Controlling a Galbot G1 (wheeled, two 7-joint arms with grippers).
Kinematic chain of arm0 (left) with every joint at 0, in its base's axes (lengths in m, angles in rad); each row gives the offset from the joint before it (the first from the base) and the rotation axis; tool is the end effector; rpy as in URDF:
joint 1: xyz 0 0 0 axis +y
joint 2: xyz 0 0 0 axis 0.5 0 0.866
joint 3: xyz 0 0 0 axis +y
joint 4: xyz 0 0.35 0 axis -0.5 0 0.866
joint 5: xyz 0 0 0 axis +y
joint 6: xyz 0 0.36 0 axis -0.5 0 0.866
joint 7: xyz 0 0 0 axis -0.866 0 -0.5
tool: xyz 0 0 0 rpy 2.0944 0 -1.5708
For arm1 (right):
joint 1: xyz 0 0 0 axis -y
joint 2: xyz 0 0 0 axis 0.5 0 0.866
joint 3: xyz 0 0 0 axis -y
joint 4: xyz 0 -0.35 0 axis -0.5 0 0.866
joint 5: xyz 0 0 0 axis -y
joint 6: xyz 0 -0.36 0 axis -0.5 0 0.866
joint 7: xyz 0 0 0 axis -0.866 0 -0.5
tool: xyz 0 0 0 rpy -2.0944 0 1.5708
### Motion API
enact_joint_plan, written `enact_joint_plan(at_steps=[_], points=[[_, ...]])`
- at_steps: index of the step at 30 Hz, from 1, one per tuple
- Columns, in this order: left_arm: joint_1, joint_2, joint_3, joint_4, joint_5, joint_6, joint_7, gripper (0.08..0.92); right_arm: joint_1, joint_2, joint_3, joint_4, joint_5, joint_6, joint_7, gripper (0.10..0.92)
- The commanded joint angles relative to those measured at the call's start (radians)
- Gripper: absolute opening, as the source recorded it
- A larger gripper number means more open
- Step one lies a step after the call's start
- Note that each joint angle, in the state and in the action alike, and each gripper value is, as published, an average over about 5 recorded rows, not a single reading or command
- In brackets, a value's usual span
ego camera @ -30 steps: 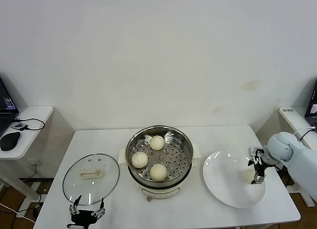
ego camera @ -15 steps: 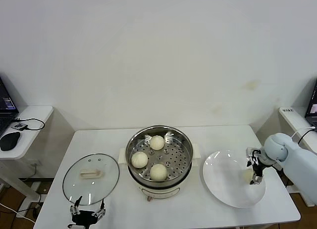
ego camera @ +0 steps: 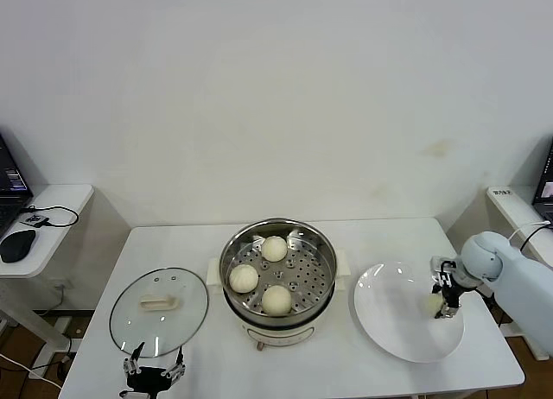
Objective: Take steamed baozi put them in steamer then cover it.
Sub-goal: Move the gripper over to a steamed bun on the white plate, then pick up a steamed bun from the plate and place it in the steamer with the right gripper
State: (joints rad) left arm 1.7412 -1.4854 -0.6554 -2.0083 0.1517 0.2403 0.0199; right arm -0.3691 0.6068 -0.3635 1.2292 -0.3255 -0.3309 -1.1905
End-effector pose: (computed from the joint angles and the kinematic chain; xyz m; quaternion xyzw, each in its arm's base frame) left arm 0.1250 0.0596 -0.3552 0.0310 -0.9589 -0.1397 0.2449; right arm 0.4707 -0.2366 -0.2428 0.4144 -0.5716 0.4823 0.5186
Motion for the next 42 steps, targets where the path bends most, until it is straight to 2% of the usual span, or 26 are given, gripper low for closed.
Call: enact_joint_plan(at_steps=[1, 7, 13, 19, 29, 37, 42], points=[[0.002, 0.0, 0.002, -0.001, 0.0, -0.001, -0.001, 0.823, 0.003, -0.005, 0.005, 0.0, 0.005, -0.002, -0.003, 0.636], [0.004, 0.001, 0.003, -0.004, 0.0, -0.003, -0.003, 0.823, 0.046, -0.035, -0.008, 0.036, 0.053, -0.023, -0.008, 0.624], [-0.002, 0.002, 0.001, -0.012, -0.002, -0.003, -0.004, 0.823, 0.223, -0.066, -0.134, 0.087, 0.167, -0.067, -0.019, 0.625], [0.002, 0.003, -0.004, -0.03, -0.001, -0.003, -0.006, 0.823, 0.439, -0.024, -0.299, 0.139, 0.303, -0.128, -0.028, 0.627], [0.005, 0.008, -0.029, -0.063, -0.01, -0.003, -0.007, 0.823, 0.754, 0.201, -0.544, 0.133, 0.519, -0.208, -0.032, 0.628], [0.027, 0.017, -0.043, -0.097, -0.01, -0.003, -0.01, 0.823, 0.967, 0.434, -0.698, 0.031, 0.685, -0.235, -0.032, 0.628], [0.025, 0.018, -0.045, -0.101, -0.011, -0.005, -0.015, 0.823, 0.992, 0.55, -0.744, -0.028, 0.723, -0.242, -0.036, 0.628]])
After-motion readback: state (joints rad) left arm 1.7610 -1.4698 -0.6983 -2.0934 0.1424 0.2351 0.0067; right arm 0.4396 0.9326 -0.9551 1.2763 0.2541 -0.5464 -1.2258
